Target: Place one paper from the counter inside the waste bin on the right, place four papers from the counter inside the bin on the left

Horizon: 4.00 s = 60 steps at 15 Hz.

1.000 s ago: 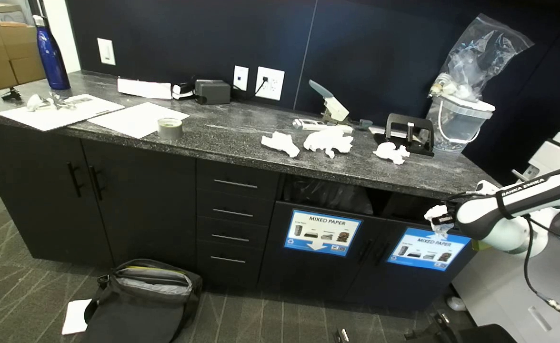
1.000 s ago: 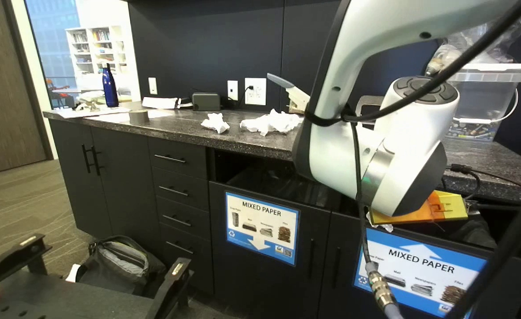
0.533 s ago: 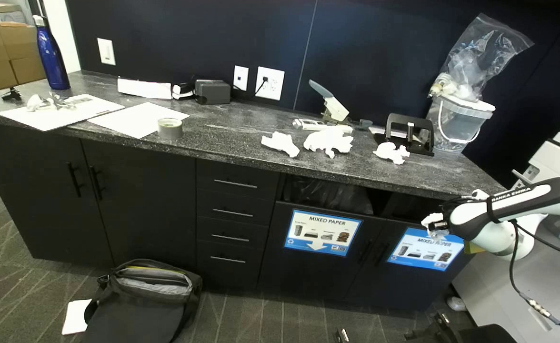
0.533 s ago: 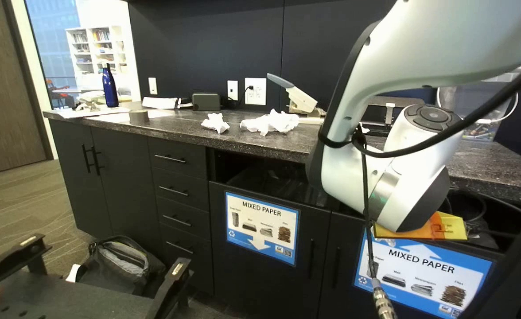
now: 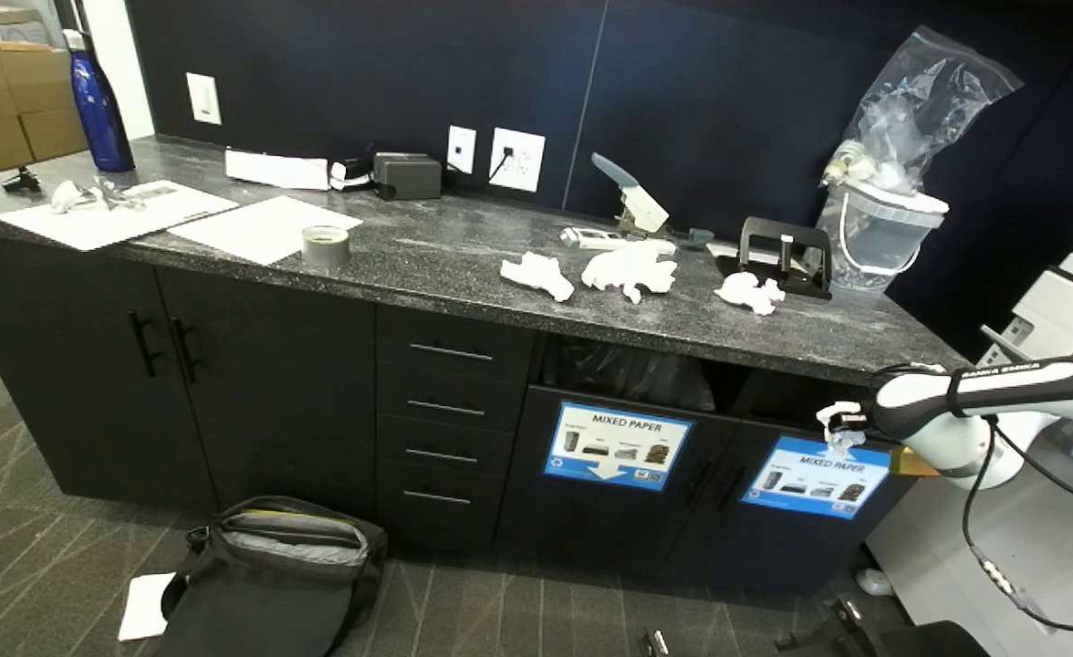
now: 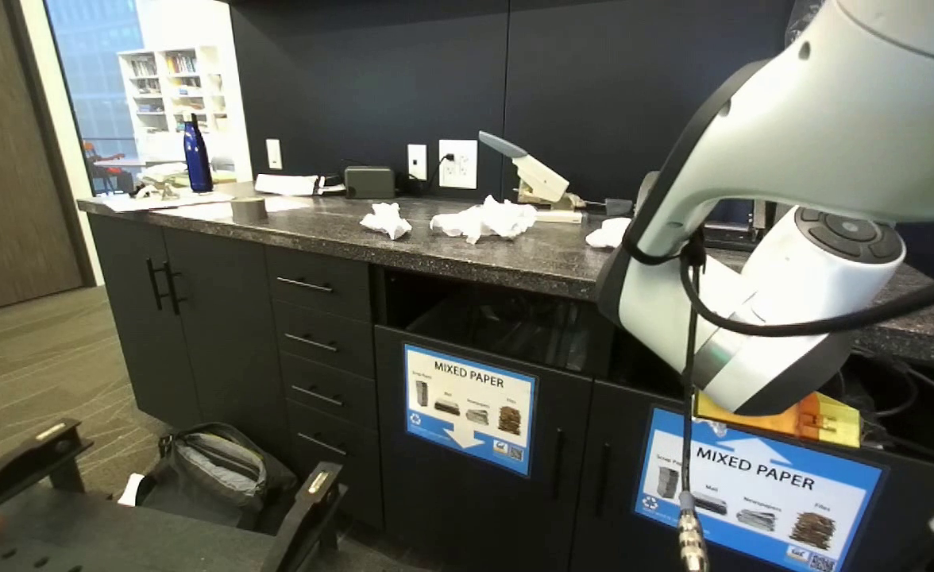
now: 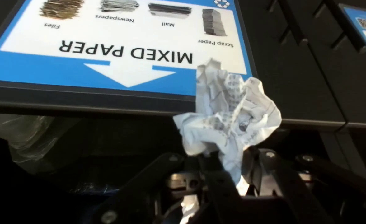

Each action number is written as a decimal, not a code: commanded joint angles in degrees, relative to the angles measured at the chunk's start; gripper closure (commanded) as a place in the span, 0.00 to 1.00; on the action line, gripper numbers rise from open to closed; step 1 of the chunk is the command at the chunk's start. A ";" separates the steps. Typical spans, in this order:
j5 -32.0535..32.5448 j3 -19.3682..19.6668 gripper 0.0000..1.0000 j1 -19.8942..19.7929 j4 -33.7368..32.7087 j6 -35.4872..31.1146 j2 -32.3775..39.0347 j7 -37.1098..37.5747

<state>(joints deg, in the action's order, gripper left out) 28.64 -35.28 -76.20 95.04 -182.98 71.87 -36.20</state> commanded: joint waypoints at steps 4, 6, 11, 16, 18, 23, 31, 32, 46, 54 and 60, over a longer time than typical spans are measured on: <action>0.59 -6.87 0.90 -5.29 -5.51 3.37 7.80 -7.87; 0.73 -10.02 0.90 -7.44 -6.75 6.92 9.81 -14.36; -6.69 -14.18 0.90 -7.82 -11.62 14.62 11.48 -26.36; -14.67 -9.11 0.90 -2.63 -16.31 18.56 10.27 -31.32; -16.91 -7.28 0.90 -0.32 -17.91 18.80 10.30 -32.60; -22.52 -7.80 0.91 3.02 -21.76 16.68 12.94 -33.39; -23.08 -7.22 0.92 5.50 -21.05 5.24 14.10 -31.33; -23.09 -7.22 0.92 5.41 -19.69 3.96 13.27 -30.90; -24.83 -6.97 0.45 9.51 -20.94 -1.86 13.28 -31.10; -24.14 -6.96 0.00 10.63 -20.55 -8.24 13.28 -31.23; -24.79 5.24 0.00 17.72 -20.33 -8.61 9.01 -21.38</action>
<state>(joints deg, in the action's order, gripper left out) 7.82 -35.67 -62.75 74.18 -191.60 84.42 -60.13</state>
